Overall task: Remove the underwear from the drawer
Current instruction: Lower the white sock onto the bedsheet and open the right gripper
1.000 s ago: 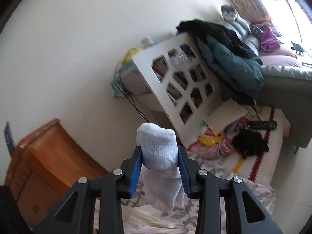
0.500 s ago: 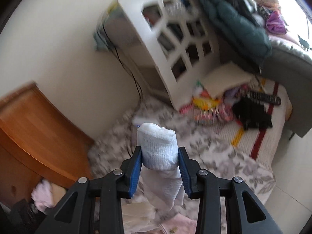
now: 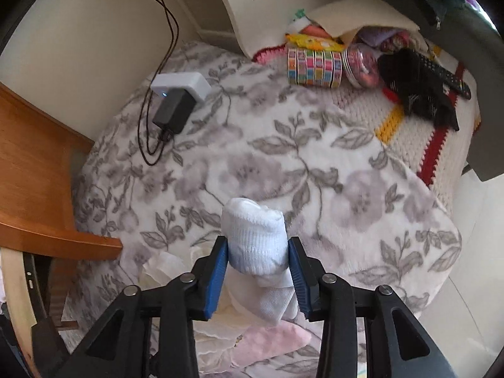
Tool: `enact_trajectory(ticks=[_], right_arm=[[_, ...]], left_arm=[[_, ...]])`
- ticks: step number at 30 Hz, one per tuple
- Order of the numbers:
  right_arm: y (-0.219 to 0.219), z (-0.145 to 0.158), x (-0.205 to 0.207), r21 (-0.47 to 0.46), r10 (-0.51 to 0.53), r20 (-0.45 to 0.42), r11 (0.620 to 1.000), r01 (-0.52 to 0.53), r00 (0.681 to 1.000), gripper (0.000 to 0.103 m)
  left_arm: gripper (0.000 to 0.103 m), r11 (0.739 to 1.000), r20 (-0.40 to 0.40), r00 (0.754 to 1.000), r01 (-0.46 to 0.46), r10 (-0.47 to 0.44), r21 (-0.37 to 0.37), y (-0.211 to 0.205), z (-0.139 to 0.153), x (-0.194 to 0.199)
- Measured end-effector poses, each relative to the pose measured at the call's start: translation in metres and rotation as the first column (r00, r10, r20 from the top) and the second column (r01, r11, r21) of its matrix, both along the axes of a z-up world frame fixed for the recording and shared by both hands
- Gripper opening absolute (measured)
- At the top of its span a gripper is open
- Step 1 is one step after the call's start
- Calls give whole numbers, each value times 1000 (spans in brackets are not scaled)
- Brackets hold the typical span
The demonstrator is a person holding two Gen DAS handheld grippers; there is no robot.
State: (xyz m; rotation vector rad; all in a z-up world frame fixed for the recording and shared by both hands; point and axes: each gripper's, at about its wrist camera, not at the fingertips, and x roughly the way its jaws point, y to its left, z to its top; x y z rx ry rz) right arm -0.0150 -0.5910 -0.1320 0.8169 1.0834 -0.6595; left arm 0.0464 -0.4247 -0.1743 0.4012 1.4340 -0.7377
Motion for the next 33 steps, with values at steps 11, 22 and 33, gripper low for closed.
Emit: enact_trajectory(ticks=[11, 22, 33], right_arm=[[9, 34, 6, -88, 31, 37, 996, -27, 999, 59], [24, 117, -9, -277, 32, 173, 961, 18, 984, 60], [39, 178, -37, -395, -2, 306, 910, 129, 952, 71]], left_arm=[[45, 998, 51, 998, 26, -23, -57, -4, 37, -4], [66, 971, 164, 986, 65, -27, -230, -4, 113, -7], [79, 915, 250, 967, 55, 51, -400, 26, 190, -7]])
